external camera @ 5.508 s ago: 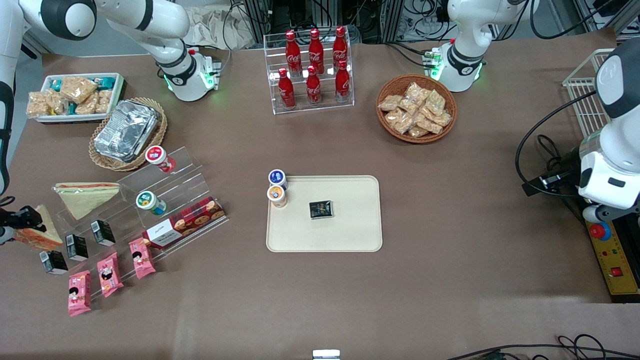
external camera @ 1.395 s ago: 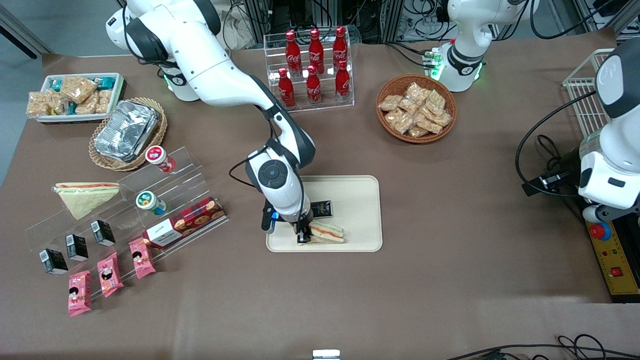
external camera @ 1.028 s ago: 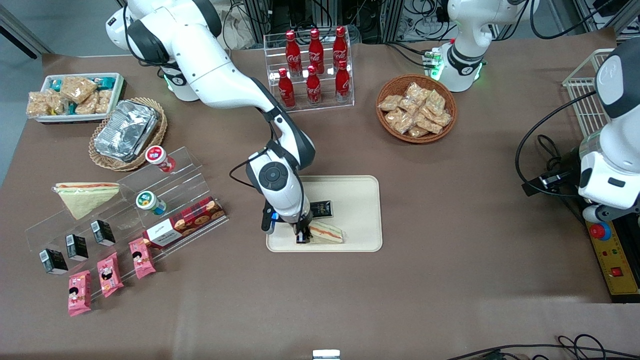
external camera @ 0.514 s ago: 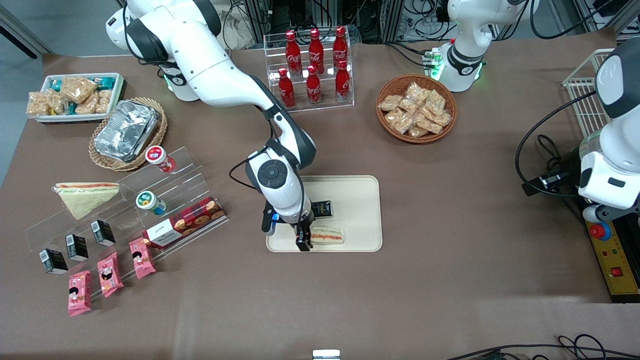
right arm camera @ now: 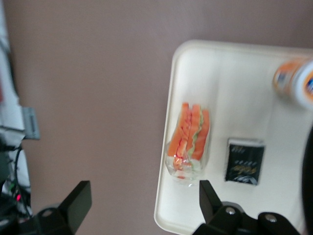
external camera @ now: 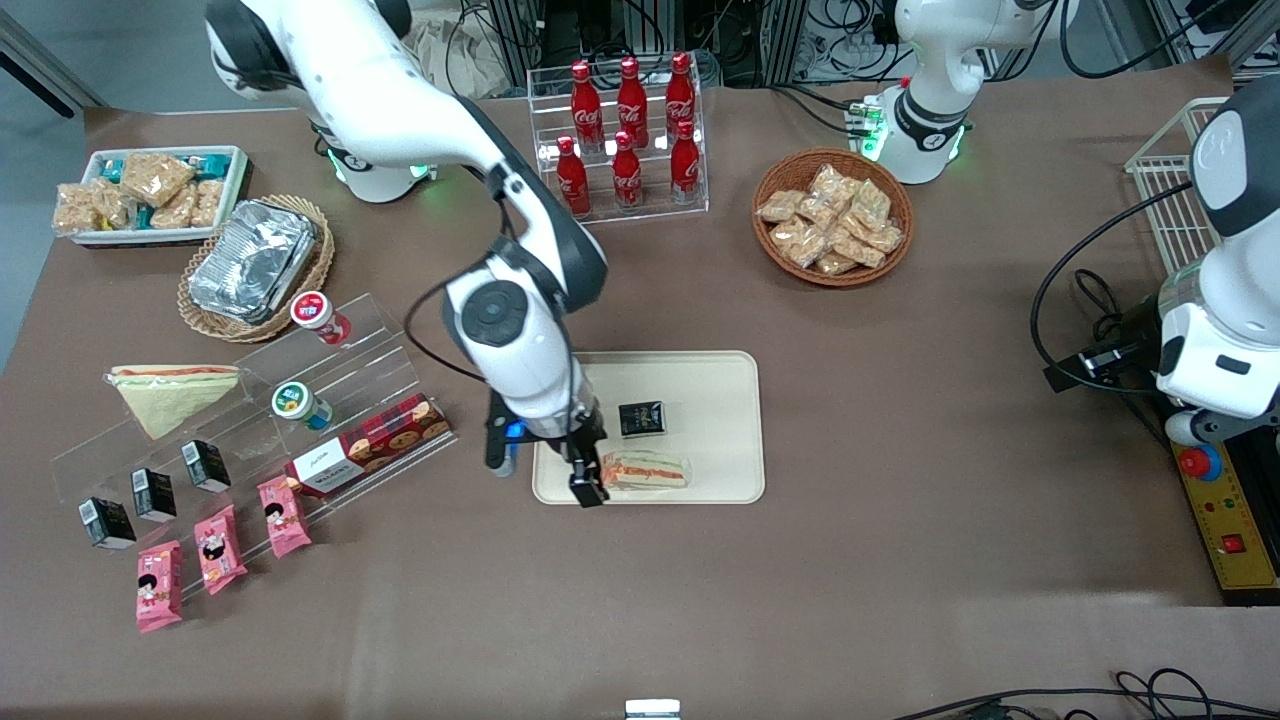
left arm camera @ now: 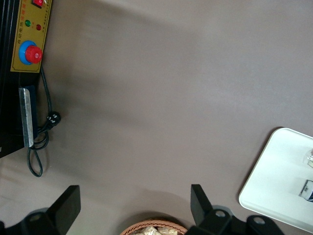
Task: Place sandwich on tray
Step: 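Open the right gripper and withdraw it back toward the rack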
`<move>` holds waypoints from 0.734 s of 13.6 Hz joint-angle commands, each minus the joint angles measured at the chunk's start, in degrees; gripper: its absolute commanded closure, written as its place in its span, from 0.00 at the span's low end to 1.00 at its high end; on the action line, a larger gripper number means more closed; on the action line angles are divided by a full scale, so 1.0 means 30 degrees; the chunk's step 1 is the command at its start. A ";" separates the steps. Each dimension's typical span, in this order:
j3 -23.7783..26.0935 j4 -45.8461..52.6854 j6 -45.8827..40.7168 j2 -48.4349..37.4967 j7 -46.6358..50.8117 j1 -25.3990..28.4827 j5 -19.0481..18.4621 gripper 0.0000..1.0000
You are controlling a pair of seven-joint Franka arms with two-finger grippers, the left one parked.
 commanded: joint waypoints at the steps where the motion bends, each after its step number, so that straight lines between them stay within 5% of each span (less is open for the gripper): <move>1: 0.0196 -0.0582 -0.2541 -0.2061 -0.4782 -0.1297 -0.0238 0.02; 5: 0.0167 -0.1109 -0.6788 -0.3995 -1.6905 -0.4078 -0.0326 0.02; 10: 0.0137 -0.3740 -0.7473 -0.7216 -2.8218 -0.7770 -0.1727 0.02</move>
